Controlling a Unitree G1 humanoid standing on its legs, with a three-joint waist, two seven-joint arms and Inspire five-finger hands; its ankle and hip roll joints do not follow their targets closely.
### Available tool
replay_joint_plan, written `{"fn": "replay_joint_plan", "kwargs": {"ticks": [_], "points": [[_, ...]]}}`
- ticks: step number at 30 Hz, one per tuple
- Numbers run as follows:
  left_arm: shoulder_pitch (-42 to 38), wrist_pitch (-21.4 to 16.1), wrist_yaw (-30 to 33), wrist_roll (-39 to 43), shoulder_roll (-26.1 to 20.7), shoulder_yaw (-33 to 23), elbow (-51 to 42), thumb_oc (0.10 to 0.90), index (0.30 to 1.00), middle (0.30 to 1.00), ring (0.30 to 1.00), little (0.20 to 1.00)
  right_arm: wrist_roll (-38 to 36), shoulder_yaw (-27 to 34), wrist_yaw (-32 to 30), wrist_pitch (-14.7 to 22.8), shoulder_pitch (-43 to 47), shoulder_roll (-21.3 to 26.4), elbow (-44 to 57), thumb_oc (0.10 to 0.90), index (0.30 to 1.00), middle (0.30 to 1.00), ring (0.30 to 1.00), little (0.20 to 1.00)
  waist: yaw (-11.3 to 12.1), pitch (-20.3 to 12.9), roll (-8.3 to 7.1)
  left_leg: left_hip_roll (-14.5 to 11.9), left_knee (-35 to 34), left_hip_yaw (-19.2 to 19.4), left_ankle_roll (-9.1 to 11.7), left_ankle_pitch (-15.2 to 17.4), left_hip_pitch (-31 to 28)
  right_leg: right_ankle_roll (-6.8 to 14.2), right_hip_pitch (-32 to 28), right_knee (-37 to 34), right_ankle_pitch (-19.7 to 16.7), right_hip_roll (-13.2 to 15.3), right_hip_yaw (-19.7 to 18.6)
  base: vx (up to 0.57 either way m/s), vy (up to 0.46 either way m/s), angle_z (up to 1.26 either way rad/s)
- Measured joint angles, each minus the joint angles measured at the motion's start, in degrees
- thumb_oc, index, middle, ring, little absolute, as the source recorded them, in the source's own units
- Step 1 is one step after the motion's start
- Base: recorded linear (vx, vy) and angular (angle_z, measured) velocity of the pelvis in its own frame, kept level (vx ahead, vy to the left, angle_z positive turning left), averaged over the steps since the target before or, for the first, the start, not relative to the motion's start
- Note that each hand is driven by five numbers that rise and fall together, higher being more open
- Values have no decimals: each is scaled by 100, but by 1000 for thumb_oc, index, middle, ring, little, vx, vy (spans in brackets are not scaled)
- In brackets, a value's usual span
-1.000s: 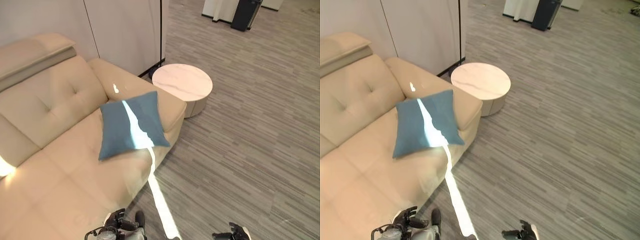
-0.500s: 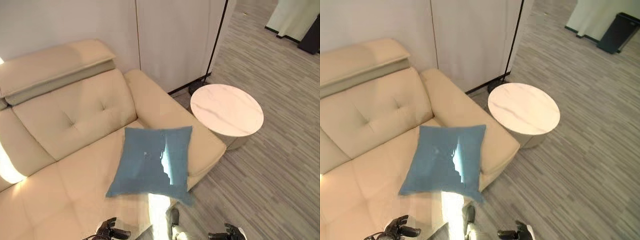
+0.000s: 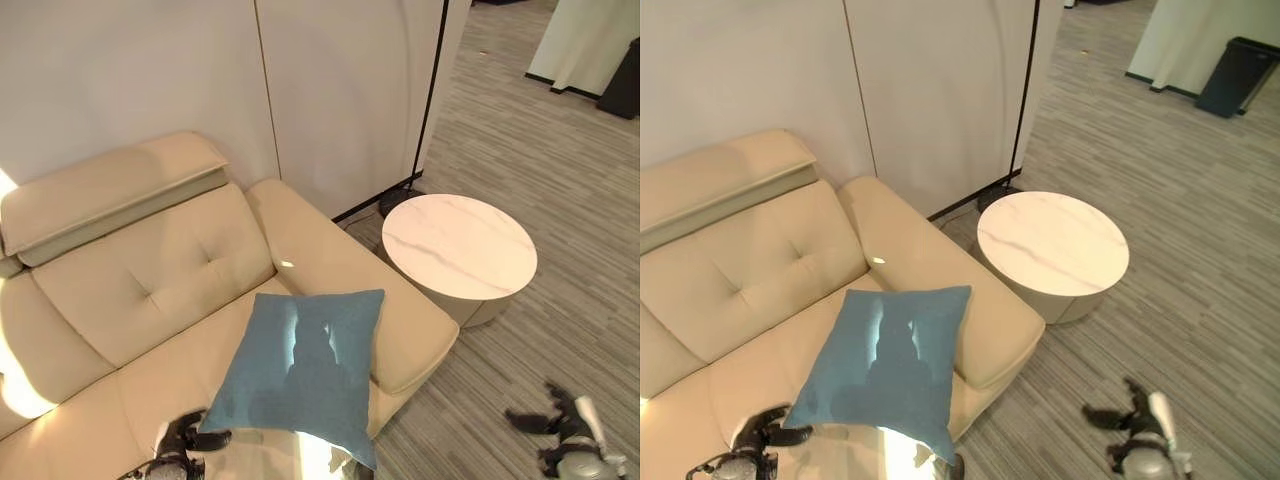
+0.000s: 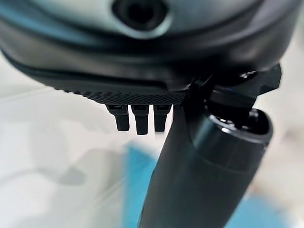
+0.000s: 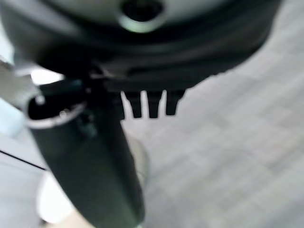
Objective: Pick up all the scattered cushions and arrange them neatly on the sofa.
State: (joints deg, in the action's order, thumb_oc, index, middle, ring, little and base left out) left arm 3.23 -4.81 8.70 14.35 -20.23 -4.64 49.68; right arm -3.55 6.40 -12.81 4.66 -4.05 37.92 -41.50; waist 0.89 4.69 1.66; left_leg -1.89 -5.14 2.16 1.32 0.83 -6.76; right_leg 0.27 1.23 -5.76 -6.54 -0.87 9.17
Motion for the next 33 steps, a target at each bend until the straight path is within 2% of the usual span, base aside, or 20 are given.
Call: {"fn": "replay_joint_plan", "kwargs": {"ticks": [2,4,8,11,13,17,20,24,28,33], "points": [[10,-115,98,136,-184,-61,-192,800,900,900,900,900,6,143,-64,75,101,44,192,800,900,900,900,900,-3,9,-23,-4,9,-20,3,-3,-1,0,-1,0,0,-6,1,-6,14,3],[9,-116,75,134,-307,16,-186,800,900,900,900,900,23,-84,-7,70,181,33,196,800,900,900,900,900,-4,17,-37,5,11,-28,22,-21,-12,10,27,0,-10,3,-3,0,0,0],[-127,-112,88,143,-306,66,-137,800,900,900,900,900,-85,-482,52,57,292,-387,245,800,900,900,900,900,-4,29,-53,9,12,-29,20,-21,-9,11,32,0,-12,7,5,5,37,1],[-461,-113,104,152,-302,360,-181,800,900,900,900,900,-279,-876,137,27,459,-700,651,800,900,900,900,900,-4,107,-126,14,13,-34,24,-24,14,12,59,1,-25,8,9,-98,16,-1],[-785,-117,135,326,-303,592,-289,800,900,900,900,900,-524,-1155,133,38,709,-903,858,800,900,900,900,900,-6,217,-285,31,56,-28,39,-75,242,18,271,3,-101,22,6,-73,-4,-3],[-1328,-117,205,593,-294,833,-304,800,900,900,900,900,-958,-1354,75,63,1070,-1619,1040,800,900,900,900,900,-6,454,-751,7,78,28,77,-151,562,5,601,38,-226,-3,-1,-94,-15,-7],[-1567,-136,255,698,-326,903,-306,800,900,900,900,900,-1202,-1765,75,88,1188,-1786,1602,800,900,900,900,900,-58,608,-1089,22,80,65,89,-199,848,80,918,46,-426,-8,-39,-103,30,-11],[-1524,-260,324,694,-355,919,-293,800,900,900,900,900,-1338,-1970,142,211,1160,-1930,1963,800,900,900,900,900,-21,618,-1286,66,73,156,81,-204,921,128,1023,45,-441,31,-167,-43,45,-10],[-1462,-375,329,703,-213,1061,-353,800,900,900,900,900,-1479,-2089,164,212,1077,-2133,1930,800,900,900,900,900,-13,621,-1309,119,76,185,70,-210,977,222,1075,43,-375,99,-166,-31,28,-1],[-1312,-460,339,820,-48,1257,-613,800,900,900,900,900,-1566,-2438,200,223,899,-2450,1769,800,900,900,900,900,41,628,-1294,179,79,109,59,-217,1095,156,1173,44,-430,160,-141,-56,43,7]]}}
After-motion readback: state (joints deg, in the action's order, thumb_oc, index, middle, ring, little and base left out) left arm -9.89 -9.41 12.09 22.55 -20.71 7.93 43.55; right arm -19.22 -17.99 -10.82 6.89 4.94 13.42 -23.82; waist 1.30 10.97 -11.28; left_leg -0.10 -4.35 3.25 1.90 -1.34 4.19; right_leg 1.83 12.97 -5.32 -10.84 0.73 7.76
